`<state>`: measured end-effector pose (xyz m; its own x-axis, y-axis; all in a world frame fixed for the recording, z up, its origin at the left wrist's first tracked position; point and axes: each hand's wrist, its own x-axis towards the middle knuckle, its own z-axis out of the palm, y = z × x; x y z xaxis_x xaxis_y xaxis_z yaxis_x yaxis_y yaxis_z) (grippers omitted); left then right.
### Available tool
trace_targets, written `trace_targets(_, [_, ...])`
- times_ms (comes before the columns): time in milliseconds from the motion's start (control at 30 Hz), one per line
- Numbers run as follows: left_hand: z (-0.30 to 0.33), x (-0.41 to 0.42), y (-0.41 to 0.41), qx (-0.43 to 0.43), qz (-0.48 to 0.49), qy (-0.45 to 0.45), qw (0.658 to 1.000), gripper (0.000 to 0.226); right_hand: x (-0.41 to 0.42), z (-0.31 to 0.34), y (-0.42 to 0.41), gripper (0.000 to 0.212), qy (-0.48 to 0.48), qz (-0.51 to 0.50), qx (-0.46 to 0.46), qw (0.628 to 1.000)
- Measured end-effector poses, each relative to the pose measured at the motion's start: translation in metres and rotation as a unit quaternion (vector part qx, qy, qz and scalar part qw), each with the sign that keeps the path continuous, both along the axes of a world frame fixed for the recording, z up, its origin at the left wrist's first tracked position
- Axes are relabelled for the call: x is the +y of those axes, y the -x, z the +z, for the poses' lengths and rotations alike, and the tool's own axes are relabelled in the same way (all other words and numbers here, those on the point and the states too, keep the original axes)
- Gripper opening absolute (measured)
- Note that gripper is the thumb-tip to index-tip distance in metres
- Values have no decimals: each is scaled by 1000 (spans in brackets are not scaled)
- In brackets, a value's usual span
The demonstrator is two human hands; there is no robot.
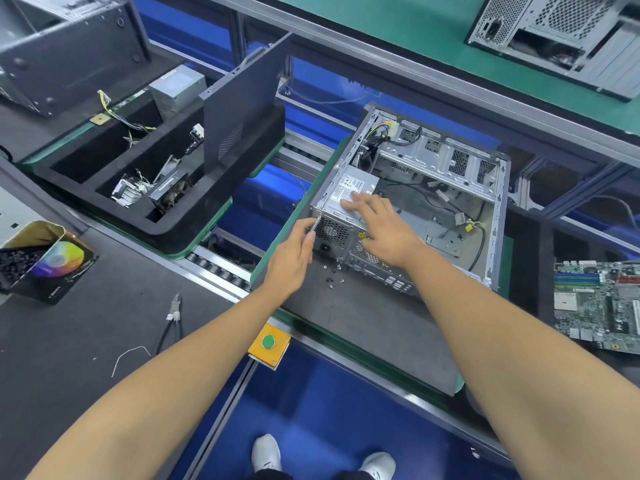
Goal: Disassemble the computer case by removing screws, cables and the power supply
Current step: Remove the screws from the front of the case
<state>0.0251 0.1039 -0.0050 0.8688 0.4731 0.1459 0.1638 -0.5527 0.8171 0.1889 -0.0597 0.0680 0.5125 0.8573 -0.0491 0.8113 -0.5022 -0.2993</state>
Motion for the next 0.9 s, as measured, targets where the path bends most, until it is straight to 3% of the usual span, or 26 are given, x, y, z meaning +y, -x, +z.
trace_targets(167, [6,-1,2,2,-4,17,1000,30,0,0,0,88,1,0,-3,1000])
trace_targets(267, [18,0,3,28,-37,109,993,23,0,0,0,88,-1,1,-3,1000])
trace_targets(333, [27,9,1,78,-59,265,959,21,0,0,0,88,-4,2,-4,1000])
trace_targets(400, [35,23,-2,119,-82,443,885,24,-1,-1,0,88,-6,0,-3,1000])
trace_targets(467, [42,33,-2,138,-107,539,824,28,-1,0,0,87,-6,1,0,1000])
trace_targets(667, [42,39,-2,147,-139,586,785,30,0,1,2,88,0,-1,-6,1000])
trace_targets(833, [33,37,0,132,-166,667,714,34,1,1,3,88,5,1,-10,1000])
trace_targets(900, [29,35,-3,134,-165,668,713,42,0,0,1,88,2,3,-5,1000])
